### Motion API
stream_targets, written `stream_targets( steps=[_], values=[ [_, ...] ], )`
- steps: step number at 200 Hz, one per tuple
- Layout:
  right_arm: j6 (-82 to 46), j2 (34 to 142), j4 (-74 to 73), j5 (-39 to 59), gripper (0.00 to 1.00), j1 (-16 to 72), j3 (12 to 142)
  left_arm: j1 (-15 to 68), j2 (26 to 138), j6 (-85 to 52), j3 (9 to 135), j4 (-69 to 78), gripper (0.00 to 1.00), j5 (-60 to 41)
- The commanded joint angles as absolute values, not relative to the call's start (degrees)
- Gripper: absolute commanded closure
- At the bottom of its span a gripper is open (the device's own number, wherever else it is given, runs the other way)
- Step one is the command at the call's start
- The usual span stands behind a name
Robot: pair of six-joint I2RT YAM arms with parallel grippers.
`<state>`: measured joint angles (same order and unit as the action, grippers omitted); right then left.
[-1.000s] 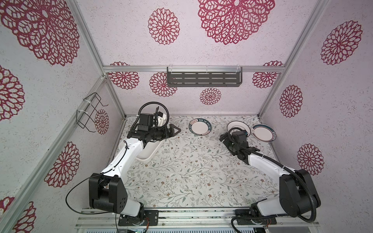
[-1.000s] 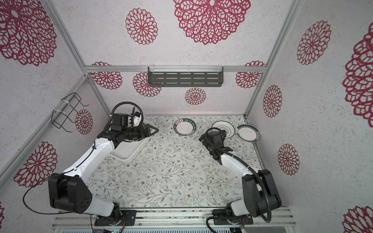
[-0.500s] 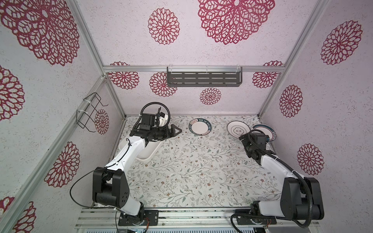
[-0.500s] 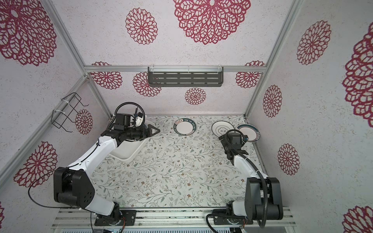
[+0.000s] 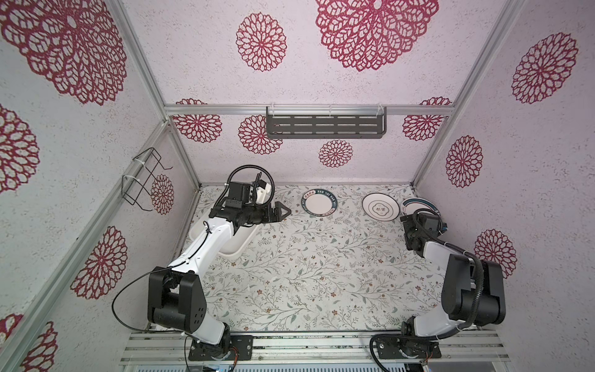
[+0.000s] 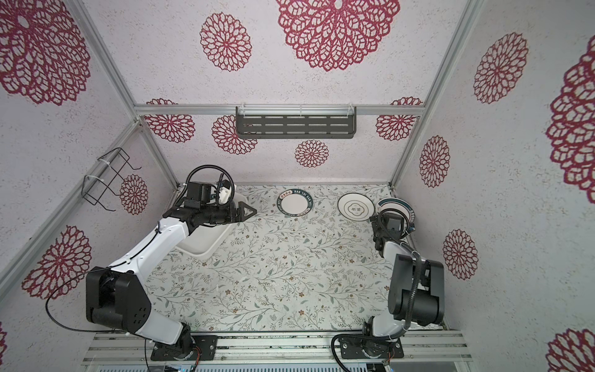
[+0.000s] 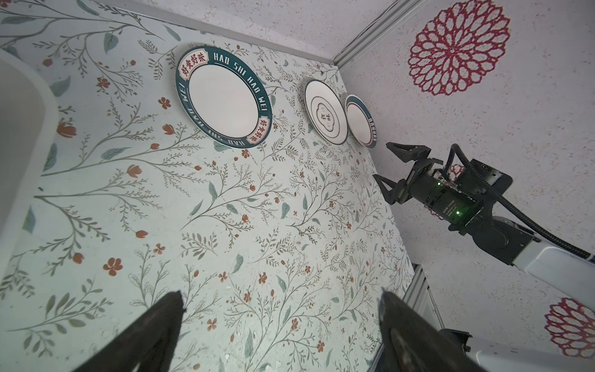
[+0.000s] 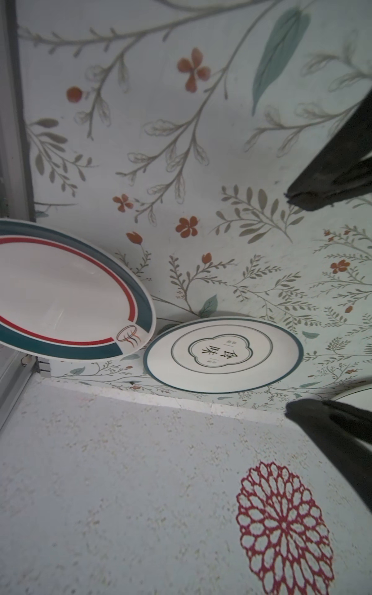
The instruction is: Place the plates into the plastic bin on the countertop
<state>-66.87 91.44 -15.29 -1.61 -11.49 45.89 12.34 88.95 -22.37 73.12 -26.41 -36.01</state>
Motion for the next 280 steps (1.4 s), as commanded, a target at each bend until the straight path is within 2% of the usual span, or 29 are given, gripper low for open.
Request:
stream_targets(
  steps=[1, 21, 55, 103, 130, 190, 223, 251, 270, 280],
  values=[
    [-69.38, 95.05, -24.11, 1.13, 0.08, -13.38, 48.20, 12.51, 87.60, -20.73, 72.73, -26.99, 0.03, -34.52],
    [-71.52, 99.31, -27.43, 2.81, 0.16, -15.27, 49.81, 12.55, 88.11, -21.37, 72.79, -26.64, 0.03, -35.47],
    [-73.56, 104.64, -31.06, 2.93, 0.21, -17.20, 52.12, 12.59, 88.63, -21.34, 72.72, -26.46, 0.03, -35.11],
    [-74.27, 110.21, -28.04, 1.55, 0.27, -18.80, 57.38, 12.60, 89.13, -20.92, 73.21, -26.89, 0.03, -34.49],
    [-76.99, 114.00, -29.60, 2.43, 0.36, -19.69, 59.11, 12.67, 89.21, -20.57, 73.56, -27.06, 0.03, -33.75],
    [-80.32, 119.40, -28.54, 1.86, 0.39, -20.04, 62.71, 12.65, 89.66, -20.36, 74.09, -27.42, 0.03, -33.42],
    [-82.35, 122.07, -23.54, 3.12, 0.50, -19.96, 65.50, 12.65, 89.49, -20.03, 74.27, -27.60, 0.03, -32.49],
    [-83.11, 121.92, -22.79, 3.06, 0.65, -20.08, 64.50, 12.64, 89.43, -19.82, 74.53, -27.88, 0.03, -32.04],
    [-82.23, 121.25, -20.83, 2.84, 0.81, -20.02, 64.42, 12.60, 89.40, -19.89, 74.61, -27.96, 0.03, -31.93],
    [-81.52, 120.89, -19.95, 2.90, 0.86, -20.04, 64.47, 12.62, 89.41, -19.91, 74.62, -27.95, 0.03, -31.94]
  ],
)
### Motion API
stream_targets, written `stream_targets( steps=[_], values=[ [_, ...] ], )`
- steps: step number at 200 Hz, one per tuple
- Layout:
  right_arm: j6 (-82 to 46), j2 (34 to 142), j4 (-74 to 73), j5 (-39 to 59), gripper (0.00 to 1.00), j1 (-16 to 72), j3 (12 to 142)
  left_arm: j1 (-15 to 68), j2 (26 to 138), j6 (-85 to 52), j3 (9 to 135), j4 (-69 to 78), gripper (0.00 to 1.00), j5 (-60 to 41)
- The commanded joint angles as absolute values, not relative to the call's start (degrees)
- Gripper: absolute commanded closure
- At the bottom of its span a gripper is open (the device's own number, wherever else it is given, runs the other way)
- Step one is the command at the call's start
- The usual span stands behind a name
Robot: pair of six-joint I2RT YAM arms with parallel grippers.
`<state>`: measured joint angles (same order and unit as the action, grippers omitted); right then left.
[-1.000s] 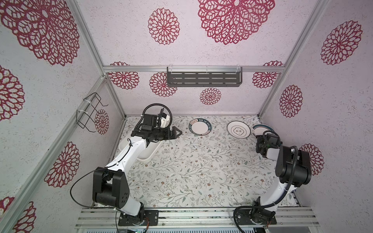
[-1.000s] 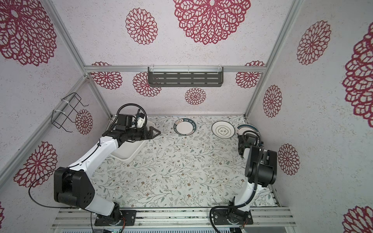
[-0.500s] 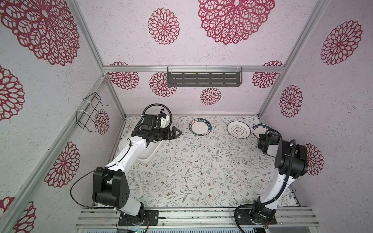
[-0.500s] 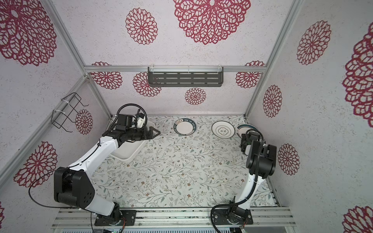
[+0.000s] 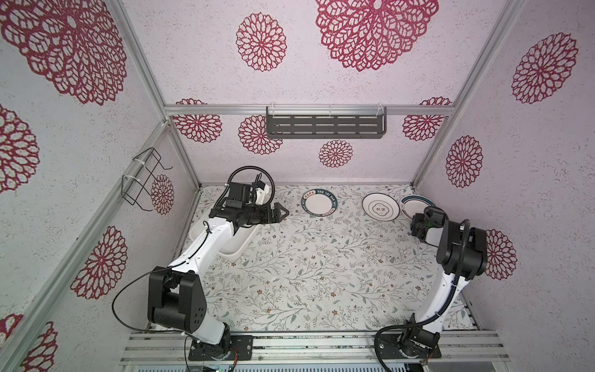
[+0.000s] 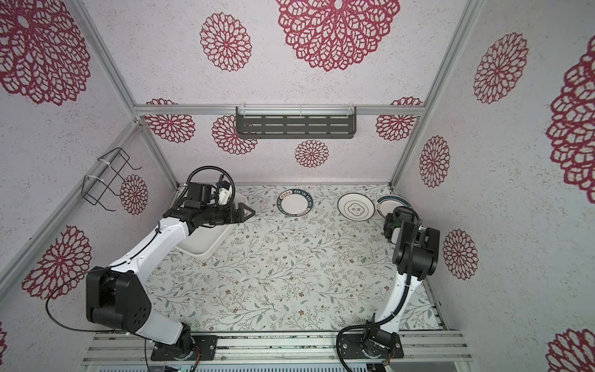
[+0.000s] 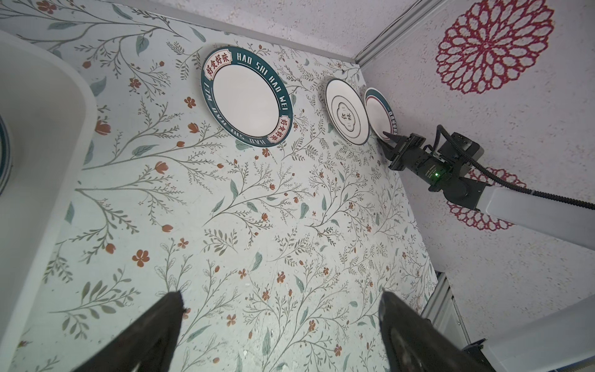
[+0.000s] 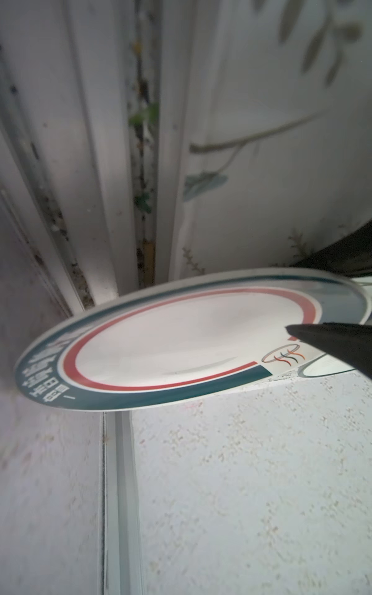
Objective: Place the plates into the plastic bin on the countertop
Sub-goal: 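Grasp the red-and-green-rimmed plate edge with the right gripper and lift it upright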
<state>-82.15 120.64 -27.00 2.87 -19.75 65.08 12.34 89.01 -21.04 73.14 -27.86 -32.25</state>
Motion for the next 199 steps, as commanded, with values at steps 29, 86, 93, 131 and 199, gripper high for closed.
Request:
stream_targets(
  steps=[29, 86, 93, 131, 199],
  values=[
    [-80.10, 119.52, -20.06, 2.99, 0.95, -20.04, 64.16, 12.59, 89.12, -20.06, 74.53, -27.87, 0.03, -31.75],
    [-79.46, 116.85, -22.96, 4.29, 1.00, -20.04, 64.58, 12.65, 88.44, -20.31, 74.41, -27.78, 0.03, -31.64],
    [-79.45, 116.23, -24.60, 4.64, 1.00, -20.04, 63.91, 12.60, 88.29, -20.52, 74.36, -27.75, 0.03, -31.72],
    [-81.89, 111.35, -37.12, 3.52, 1.00, -19.95, 57.00, 12.65, 87.11, -20.90, 73.66, -27.18, 0.03, -31.23],
    [-81.34, 99.12, -38.94, -0.05, 1.00, -18.50, 50.13, 12.67, 86.37, -21.77, 73.56, -26.72, 0.03, -30.85]
  ],
)
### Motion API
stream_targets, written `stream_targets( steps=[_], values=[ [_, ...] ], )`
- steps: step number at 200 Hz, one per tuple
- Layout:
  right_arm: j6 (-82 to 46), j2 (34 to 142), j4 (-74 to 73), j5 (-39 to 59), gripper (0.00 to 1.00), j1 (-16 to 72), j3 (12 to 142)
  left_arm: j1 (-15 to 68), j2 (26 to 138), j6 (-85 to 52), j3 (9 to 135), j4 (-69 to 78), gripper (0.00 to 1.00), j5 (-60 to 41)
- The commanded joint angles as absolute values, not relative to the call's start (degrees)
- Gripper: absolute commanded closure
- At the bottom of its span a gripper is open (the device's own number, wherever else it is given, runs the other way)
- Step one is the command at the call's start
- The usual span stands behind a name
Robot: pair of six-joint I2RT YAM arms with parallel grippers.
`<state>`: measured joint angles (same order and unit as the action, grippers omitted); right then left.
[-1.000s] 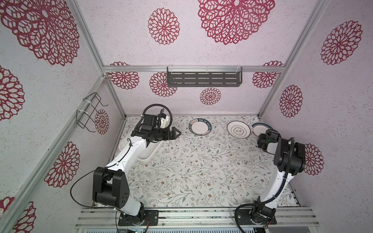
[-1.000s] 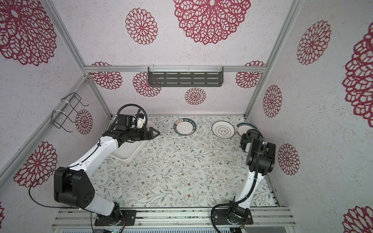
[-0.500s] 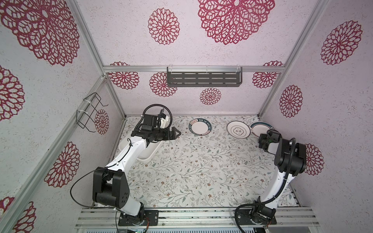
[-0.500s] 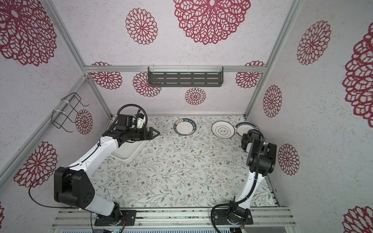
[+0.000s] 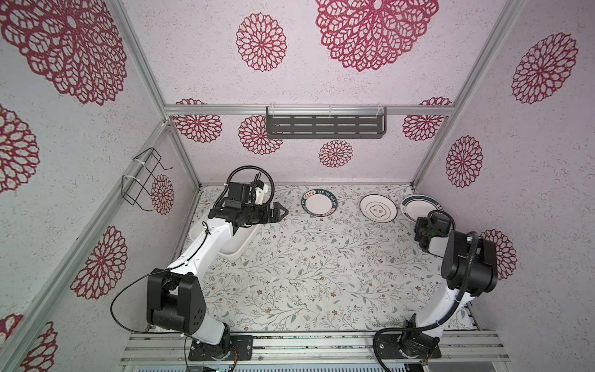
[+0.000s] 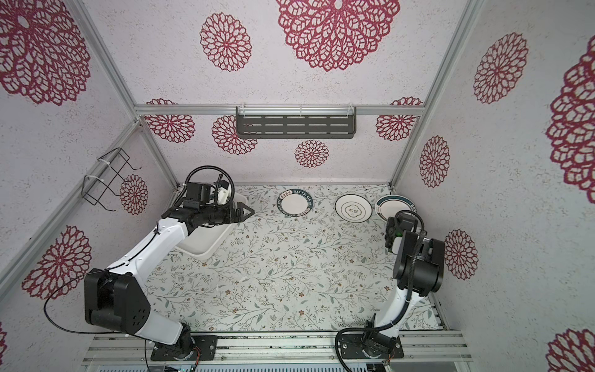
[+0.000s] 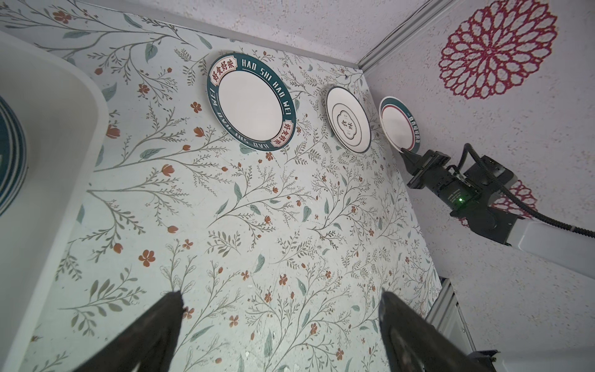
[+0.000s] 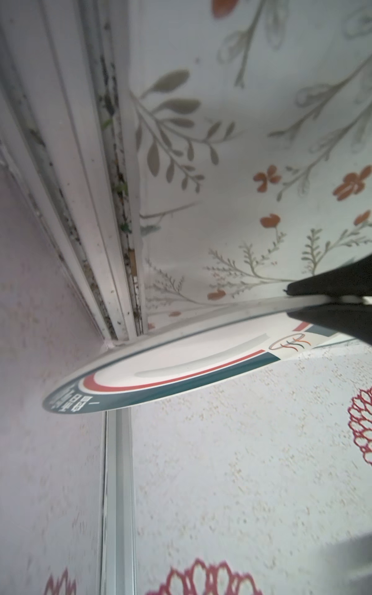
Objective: Place the plates into the plastic bin on the countertop
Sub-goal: 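Grasp the red-and-green-rimmed plate edge with the right gripper and lift it upright, then carry the upright red-and-green-rimmed plate toward the left gripper with the right gripper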
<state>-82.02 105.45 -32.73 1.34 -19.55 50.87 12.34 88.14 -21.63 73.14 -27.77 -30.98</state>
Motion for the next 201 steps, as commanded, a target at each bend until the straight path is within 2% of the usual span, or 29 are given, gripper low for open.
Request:
stream_targets(
  steps=[1, 100, 201],
  values=[
    [-81.32, 99.00, -38.98, -0.02, 1.00, -18.52, 50.11, 12.66, 86.38, -21.74, 73.61, -26.72, 0.03, -30.85],
    [-74.61, 94.08, -31.23, 9.85, 1.00, -5.01, 54.26, 12.65, 84.03, -22.04, 72.88, -27.74, 0.03, -25.16],
    [-74.20, 94.29, -34.20, 14.95, 1.00, 5.09, 54.73, 12.01, 81.87, -23.34, 72.66, -27.29, 0.03, -23.47]
  ],
)
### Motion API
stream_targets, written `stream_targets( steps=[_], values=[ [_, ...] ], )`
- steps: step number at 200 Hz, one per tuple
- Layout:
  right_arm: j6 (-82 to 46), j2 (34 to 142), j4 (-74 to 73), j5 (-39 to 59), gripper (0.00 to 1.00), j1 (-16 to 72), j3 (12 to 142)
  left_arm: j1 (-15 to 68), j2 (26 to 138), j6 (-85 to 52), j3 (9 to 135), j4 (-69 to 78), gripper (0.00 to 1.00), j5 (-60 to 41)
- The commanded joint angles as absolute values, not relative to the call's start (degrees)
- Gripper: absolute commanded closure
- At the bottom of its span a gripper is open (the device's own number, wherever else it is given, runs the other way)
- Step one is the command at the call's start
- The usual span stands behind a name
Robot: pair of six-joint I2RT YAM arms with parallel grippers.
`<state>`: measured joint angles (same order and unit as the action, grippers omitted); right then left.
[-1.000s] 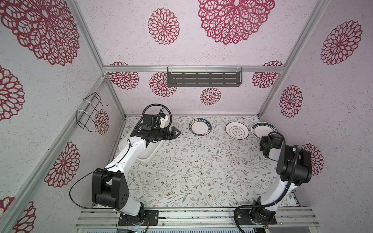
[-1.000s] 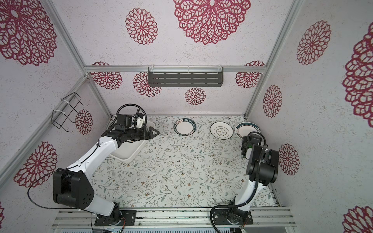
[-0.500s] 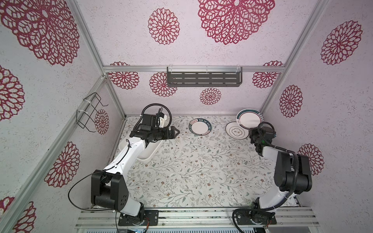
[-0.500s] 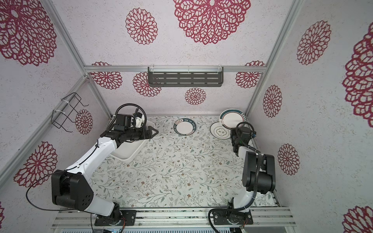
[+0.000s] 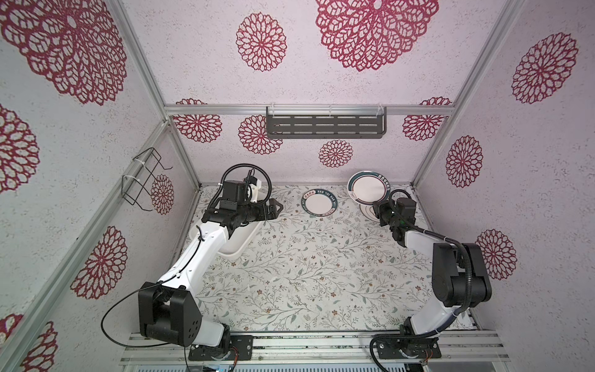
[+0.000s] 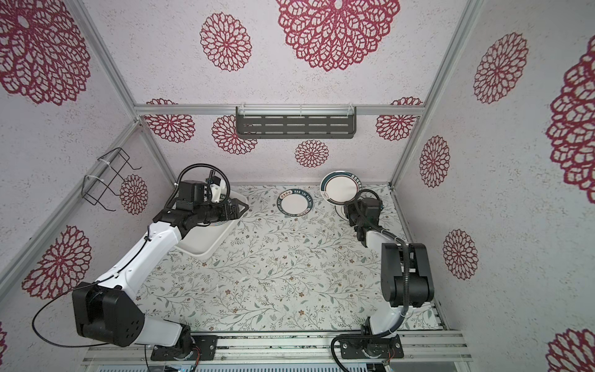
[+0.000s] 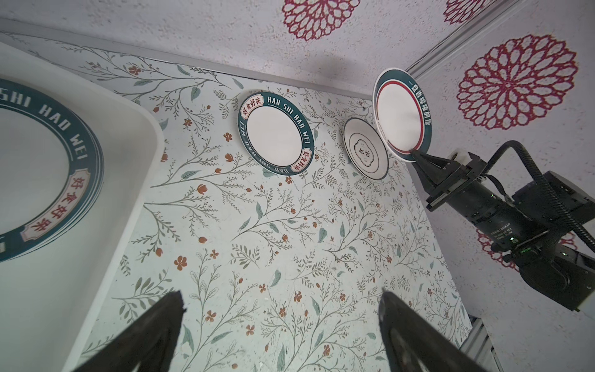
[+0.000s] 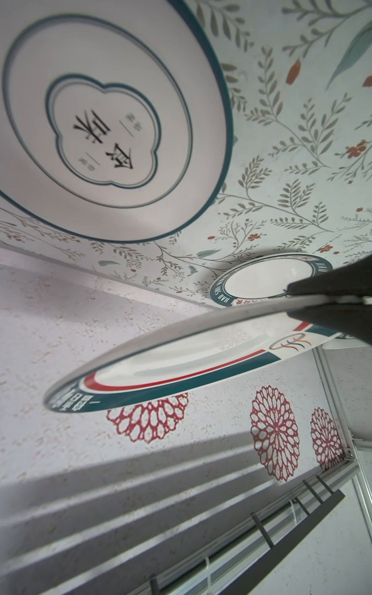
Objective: Place the plates into the plastic bin on the countertop
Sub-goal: 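Carry the upright red-and-green-rimmed plate toward the left gripper with the right gripper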
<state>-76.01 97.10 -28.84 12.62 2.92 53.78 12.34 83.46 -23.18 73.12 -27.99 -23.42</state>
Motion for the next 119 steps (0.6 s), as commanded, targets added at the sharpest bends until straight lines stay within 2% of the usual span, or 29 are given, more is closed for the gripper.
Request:
stream_targets(
  steps=[1, 54, 119],
  values=[
    [-74.23, 94.30, -34.24, 14.99, 1.00, 5.18, 54.70, 11.98, 81.89, -23.36, 72.72, -27.31, 0.03, -23.47],
    [-70.10, 94.21, -31.45, 16.16, 1.00, 11.31, 56.08, 7.35, 83.05, -27.56, 71.56, -24.35, 0.03, -27.55],
    [-68.61, 100.10, -30.40, 19.36, 1.00, 19.64, 62.84, 6.09, 84.34, -28.97, 71.81, -25.85, 0.03, -24.10]
  ],
)
